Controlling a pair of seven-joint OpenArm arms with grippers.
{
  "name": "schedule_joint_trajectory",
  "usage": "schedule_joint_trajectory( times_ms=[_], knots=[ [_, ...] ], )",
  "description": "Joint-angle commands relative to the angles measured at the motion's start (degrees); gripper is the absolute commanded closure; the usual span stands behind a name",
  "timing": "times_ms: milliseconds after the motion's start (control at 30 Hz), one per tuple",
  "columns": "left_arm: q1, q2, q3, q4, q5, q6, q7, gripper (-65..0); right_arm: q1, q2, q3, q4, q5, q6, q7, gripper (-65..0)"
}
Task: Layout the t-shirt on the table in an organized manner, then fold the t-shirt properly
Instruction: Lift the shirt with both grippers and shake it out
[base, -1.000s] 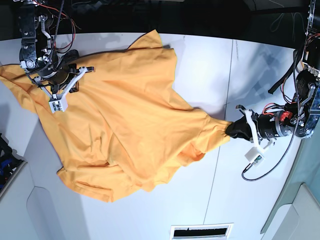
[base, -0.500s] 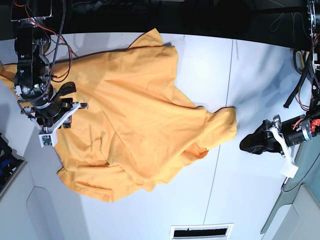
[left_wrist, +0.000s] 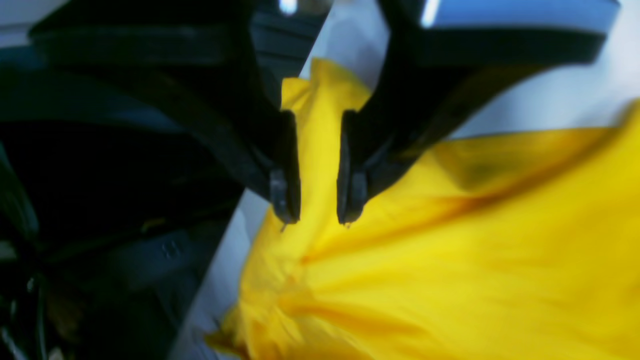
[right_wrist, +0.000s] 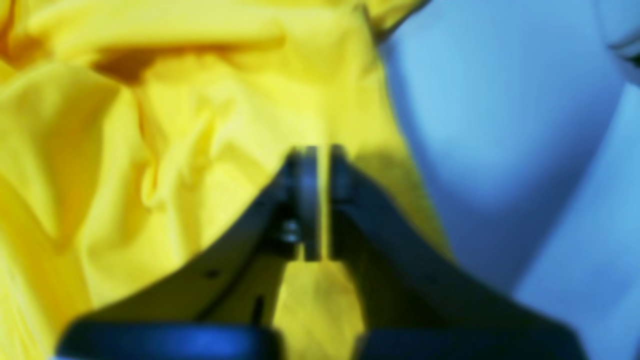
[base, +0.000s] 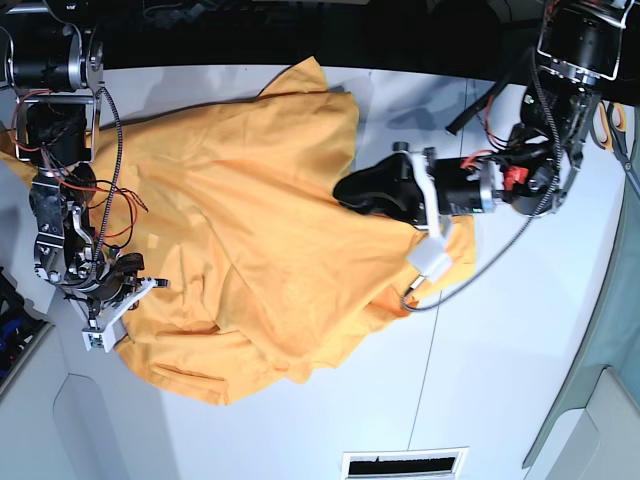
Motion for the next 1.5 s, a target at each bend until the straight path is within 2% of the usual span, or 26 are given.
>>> schedule_joint_trajectory(
  times_ms=[0, 133, 267, 400, 500, 567, 633, 733, 833, 900, 1000, 1067, 1133, 1233, 1367, 1467],
  knots=[
    [-0.1, 0.5, 0.7, 0.2, 0.4, -0.5, -1.5, -13.0, 1.8, 0.6, 0.2, -0.5, 0.2, 1.0, 1.1, 0.0],
    [0.7, 3.0, 3.0, -3.9, 9.7, -0.5, -3.3, -13.0, 1.1, 0.8, 0.2, -2.8, 0.1, 4.6, 1.1, 0.0],
    [-0.2, 2.5, 3.1, -10.1, 16.8, 0.0, -5.2, -13.0, -0.9, 2.1, 0.2, -2.8, 0.2, 4.7, 1.1, 0.0],
    [-4.3, 0.6, 3.1, -17.5, 23.8, 6.4, -6.1, -12.9, -3.7, 3.7, 0.2, -2.7, 0.6, 5.3, 0.9, 0.0],
    [-9.0, -1.2, 3.1, -23.5, 25.6, 7.0, -7.0, -12.6, -6.3, 4.7, 0.2, -2.1, 5.3, 6.5, -1.1, 0.0],
    [-12.4, -2.0, 3.1, -27.1, 25.8, 7.7, -8.0, -9.0, -8.9, 5.1, 0.2, -0.4, 8.0, 7.4, -2.4, 0.0],
    [-15.6, -2.7, 3.1, -30.4, 25.8, 9.4, -9.5, -5.6, -12.3, 5.2, 0.2, 3.2, 9.2, 7.6, -3.1, 0.0],
    [-20.9, -2.7, 3.1, -34.7, 27.9, 10.9, -11.5, -5.4, -17.9, 4.7, 0.2, 10.6, 12.3, 7.5, -4.6, 0.0],
    [-25.6, -2.6, 3.1, -37.9, 30.8, 12.6, -12.7, -4.5, -23.8, 3.1, 0.2, 18.9, 15.2, 7.5, -7.4, 0.0],
    [-28.2, -2.6, 3.1, -39.1, 32.0, 13.6, -13.3, -0.5, -28.0, 1.2, 0.2, 24.1, 16.0, 7.5, -8.2, 0.0],
    [-31.4, -2.4, 3.1, -40.1, 32.7, 13.6, -13.9, 0.0, -33.5, -3.0, 0.2, 29.9, 16.1, 7.6, -8.2, 0.0],
    [-33.4, -2.1, 3.1, -40.5, 32.6, 13.6, -13.9, 0.0, -36.0, -6.4, 0.2, 32.0, 16.3, 8.9, -8.1, 0.0],
    [-35.0, -1.6, 3.1, -40.5, 32.7, 13.6, -13.9, 0.0, -37.4, -9.6, 0.2, 32.7, 16.5, 10.7, -7.9, 0.0],
    [-36.5, -0.9, 3.1, -40.5, 32.7, 13.6, -13.7, 0.0, -37.5, -13.0, 0.2, 32.7, 16.7, 11.0, -7.9, 0.0],
    [-37.6, -1.0, 3.1, -40.1, 32.0, 13.0, -11.8, 0.0, -36.1, -14.5, 0.3, 34.9, 16.7, 10.9, -7.4, 0.0],
    [-37.8, -2.0, 3.1, -38.2, 26.0, 8.9, -10.7, 0.0, -34.6, -14.4, 0.7, 38.2, 15.9, 10.9, -7.4, 0.0]
  ],
)
